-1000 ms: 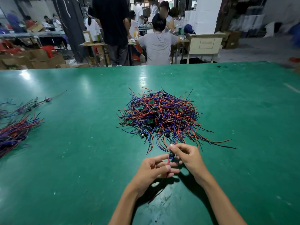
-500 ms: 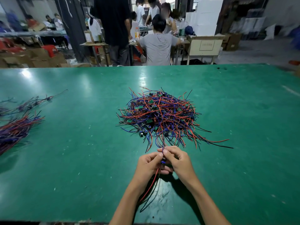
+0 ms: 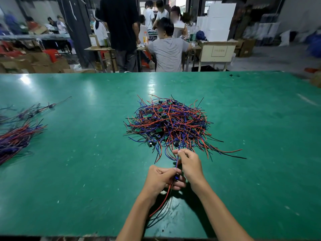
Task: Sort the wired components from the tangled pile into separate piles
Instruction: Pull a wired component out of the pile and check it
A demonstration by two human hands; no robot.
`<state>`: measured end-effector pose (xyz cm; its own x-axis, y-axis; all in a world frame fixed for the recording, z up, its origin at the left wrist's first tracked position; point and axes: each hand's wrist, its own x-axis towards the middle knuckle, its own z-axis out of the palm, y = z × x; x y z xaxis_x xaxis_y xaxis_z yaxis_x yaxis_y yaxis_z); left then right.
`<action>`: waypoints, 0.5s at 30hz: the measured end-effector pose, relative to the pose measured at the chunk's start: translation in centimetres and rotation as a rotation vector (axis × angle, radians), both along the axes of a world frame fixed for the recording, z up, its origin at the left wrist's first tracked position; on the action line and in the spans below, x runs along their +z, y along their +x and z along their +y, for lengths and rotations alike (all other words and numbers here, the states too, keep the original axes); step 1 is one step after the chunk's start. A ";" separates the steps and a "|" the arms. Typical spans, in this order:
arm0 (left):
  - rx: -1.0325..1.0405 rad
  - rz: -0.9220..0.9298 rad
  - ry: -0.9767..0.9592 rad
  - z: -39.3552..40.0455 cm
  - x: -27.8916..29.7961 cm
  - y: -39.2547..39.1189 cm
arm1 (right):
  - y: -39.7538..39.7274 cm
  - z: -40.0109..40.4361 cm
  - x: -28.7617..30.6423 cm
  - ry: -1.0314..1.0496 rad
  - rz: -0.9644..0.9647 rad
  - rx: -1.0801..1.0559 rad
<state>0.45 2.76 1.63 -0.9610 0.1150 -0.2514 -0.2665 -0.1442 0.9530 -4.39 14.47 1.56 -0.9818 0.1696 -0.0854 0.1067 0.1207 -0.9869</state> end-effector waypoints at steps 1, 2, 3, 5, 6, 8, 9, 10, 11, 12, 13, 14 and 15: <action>-0.015 -0.006 -0.001 -0.1 0.0 0.0 | -0.3 0.1 0.2 0.002 -0.003 -0.014; -0.034 -0.012 0.000 -0.1 0.0 0.0 | -0.6 0.1 0.4 -0.012 -0.014 -0.035; -0.055 -0.016 0.003 -0.2 0.0 0.0 | -0.9 0.2 0.6 -0.034 -0.031 -0.056; -0.099 -0.022 0.008 -0.5 0.1 0.0 | -1.3 0.2 1.1 -0.094 -0.081 -0.087; -0.121 -0.022 0.008 -0.7 0.1 0.0 | -1.4 0.2 1.4 -0.146 -0.110 -0.109; -0.148 -0.025 0.013 -1.0 0.2 -0.1 | -1.5 0.2 2.0 -0.307 -0.159 -0.147; -0.149 -0.025 0.021 -1.1 0.1 -0.1 | -1.3 0.2 2.2 -0.387 -0.178 -0.149; -0.142 -0.024 0.038 -1.2 0.0 -0.2 | -1.0 0.2 2.3 -0.448 -0.190 -0.135; -0.126 -0.023 0.068 -1.3 -0.1 -0.2 | -0.5 0.2 2.2 -0.479 -0.197 -0.099; -0.101 -0.023 0.109 -1.4 -0.3 -0.2 | 0.2 0.2 2.0 -0.470 -0.199 -0.041; -0.077 -0.020 0.148 -1.4 -0.5 -0.2 | 0.9 0.2 1.7 -0.426 -0.196 0.032; -0.064 -0.016 0.176 -1.4 -0.6 -0.3 | 1.7 0.3 1.3 -0.363 -0.184 0.106; -0.064 -0.015 0.192 -1.4 -0.6 -0.4 | 2.5 0.3 0.9 -0.306 -0.158 0.165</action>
<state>0.01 1.36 1.02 -0.9465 0.2232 -0.2331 -0.2950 -0.3051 0.9055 -1.85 14.80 2.48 -0.9644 -0.0467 -0.2602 0.2643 -0.1488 -0.9529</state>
